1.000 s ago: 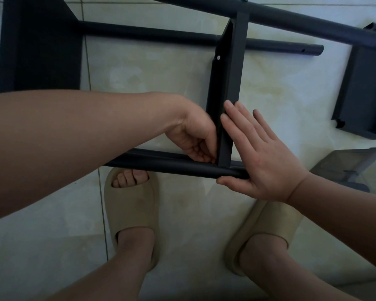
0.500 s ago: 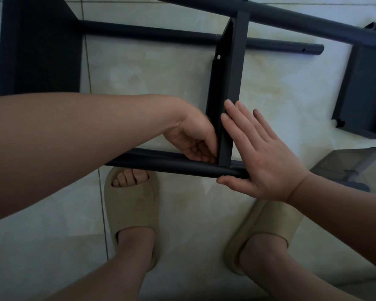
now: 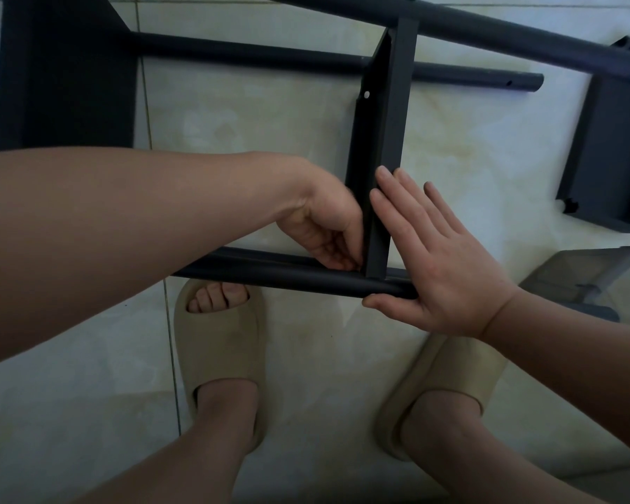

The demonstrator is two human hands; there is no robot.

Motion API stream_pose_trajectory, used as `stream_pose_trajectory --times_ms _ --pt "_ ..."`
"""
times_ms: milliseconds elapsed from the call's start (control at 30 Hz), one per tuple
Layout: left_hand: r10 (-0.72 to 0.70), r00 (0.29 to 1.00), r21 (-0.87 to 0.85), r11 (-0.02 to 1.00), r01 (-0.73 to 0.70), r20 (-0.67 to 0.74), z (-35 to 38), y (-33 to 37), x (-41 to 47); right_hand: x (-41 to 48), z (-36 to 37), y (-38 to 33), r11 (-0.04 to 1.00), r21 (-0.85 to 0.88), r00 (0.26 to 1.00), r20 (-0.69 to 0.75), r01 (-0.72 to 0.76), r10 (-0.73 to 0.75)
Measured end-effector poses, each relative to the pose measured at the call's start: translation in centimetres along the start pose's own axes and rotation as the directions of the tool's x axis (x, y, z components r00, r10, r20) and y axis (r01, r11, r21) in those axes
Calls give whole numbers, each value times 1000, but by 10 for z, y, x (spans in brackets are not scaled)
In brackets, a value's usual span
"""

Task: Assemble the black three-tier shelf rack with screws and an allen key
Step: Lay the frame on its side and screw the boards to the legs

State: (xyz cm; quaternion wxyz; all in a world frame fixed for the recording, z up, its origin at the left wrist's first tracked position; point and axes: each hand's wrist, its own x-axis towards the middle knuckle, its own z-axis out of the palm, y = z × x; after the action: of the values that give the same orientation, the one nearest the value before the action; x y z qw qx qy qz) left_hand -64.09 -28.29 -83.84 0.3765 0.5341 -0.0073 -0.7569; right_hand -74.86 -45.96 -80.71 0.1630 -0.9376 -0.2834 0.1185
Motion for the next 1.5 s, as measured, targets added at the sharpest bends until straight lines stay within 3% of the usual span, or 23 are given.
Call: stream_pose_trajectory --times_ms 167,367,633,1000,1133,1333,1500 --pt "79 996 -73 994 -76 34 0 -9 -3 0 0 0 1000 0 1000 6 -2 2" --pt "-17 1000 59 998 17 -8 -3 -3 -2 0 0 0 1000 1 1000 0 -1 1" --pt "-7 1000 38 999 8 -18 0 0 -1 0 1 -1 1000 4 1000 -5 -3 3" --pt "195 981 -95 977 -193 12 5 -19 -3 -1 2 1 1000 -2 1000 -8 4 -4" --pt "113 993 -122 987 -108 35 3 -18 -4 0 1 0 1000 -3 1000 -7 3 -3" --pt "-18 1000 10 1000 18 -7 1 -5 -1 -1 0 0 1000 2 1000 -6 0 0" --pt "-31 999 42 999 33 -36 0 1 1 0 0 0 1000 0 1000 -7 0 0"
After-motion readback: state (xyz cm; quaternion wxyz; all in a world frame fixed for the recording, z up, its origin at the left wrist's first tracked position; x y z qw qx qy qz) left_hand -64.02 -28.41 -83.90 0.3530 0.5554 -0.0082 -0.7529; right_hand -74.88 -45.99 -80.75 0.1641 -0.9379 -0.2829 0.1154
